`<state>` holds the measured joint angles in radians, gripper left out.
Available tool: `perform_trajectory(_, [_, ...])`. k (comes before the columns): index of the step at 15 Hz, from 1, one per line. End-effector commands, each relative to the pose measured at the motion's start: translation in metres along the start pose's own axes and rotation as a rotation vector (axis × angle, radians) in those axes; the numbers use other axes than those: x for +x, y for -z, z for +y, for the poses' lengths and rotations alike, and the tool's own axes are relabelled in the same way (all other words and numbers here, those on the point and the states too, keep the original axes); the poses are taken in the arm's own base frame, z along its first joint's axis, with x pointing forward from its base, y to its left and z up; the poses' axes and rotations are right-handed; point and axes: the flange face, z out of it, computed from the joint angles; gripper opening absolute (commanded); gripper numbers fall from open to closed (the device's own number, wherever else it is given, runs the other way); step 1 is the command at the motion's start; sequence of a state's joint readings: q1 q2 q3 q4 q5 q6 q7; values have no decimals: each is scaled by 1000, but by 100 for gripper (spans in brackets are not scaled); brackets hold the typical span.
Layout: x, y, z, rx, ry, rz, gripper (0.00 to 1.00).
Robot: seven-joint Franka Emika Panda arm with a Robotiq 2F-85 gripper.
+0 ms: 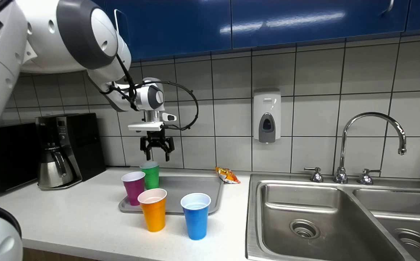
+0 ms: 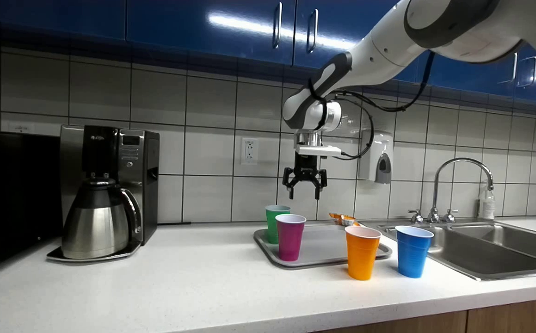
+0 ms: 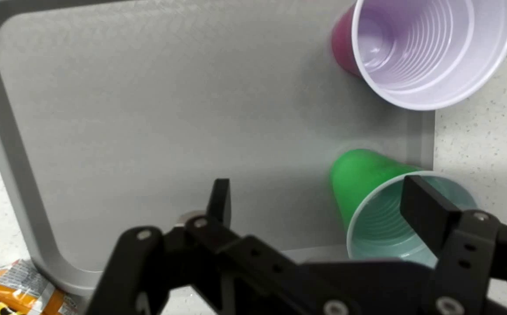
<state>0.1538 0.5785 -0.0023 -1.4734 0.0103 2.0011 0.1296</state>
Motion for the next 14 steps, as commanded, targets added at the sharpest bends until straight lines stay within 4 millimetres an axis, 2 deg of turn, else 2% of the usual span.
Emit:
perform_trajectory(1, [-30,9,14,-13,39,10,100])
perform_trajectory(5, [-55,15,20,-8,90,8,100])
perform_trajectory(14, [-111,5,17,-27,210,-56,100])
